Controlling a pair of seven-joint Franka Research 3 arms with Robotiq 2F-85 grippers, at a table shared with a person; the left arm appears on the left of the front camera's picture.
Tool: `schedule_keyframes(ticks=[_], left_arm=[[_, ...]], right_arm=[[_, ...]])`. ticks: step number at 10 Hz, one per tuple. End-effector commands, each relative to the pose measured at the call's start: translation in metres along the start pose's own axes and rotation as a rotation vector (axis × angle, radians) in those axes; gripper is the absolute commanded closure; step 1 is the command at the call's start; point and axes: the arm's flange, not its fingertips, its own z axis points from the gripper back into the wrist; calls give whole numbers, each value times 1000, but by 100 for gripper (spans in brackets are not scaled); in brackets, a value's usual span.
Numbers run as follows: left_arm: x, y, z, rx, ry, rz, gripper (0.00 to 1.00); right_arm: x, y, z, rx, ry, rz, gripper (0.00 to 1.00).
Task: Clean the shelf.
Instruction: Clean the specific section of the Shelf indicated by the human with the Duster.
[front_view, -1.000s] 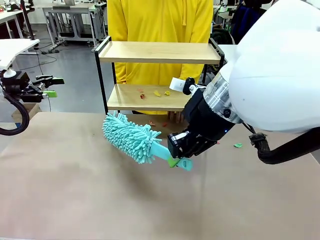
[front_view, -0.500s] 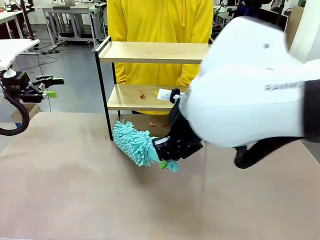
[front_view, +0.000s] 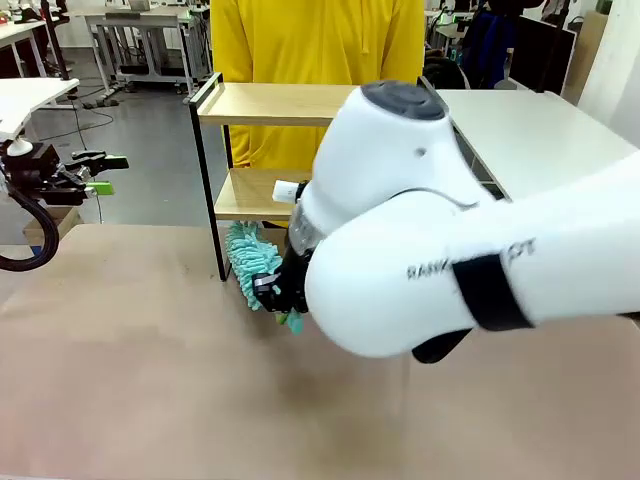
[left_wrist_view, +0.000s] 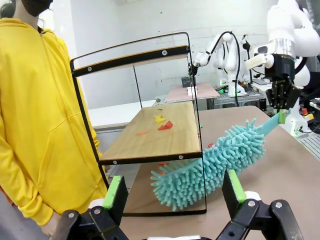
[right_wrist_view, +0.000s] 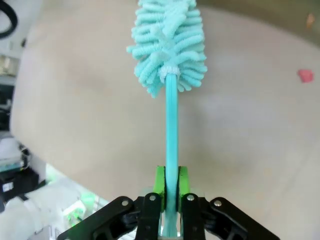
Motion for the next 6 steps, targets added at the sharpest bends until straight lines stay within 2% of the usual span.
schedule_keyframes(ticks=[1, 3, 6], left_arm=[[3, -2, 0, 2, 0, -5, 0], [3, -2, 0, 2, 0, -5, 0], [3, -2, 0, 2, 0, -5, 0]], right_arm=[[20, 34, -33, -45, -78, -64, 87], [32, 45, -49, -65, -144, -106, 87], [46, 53, -73, -82, -150, -113, 87]])
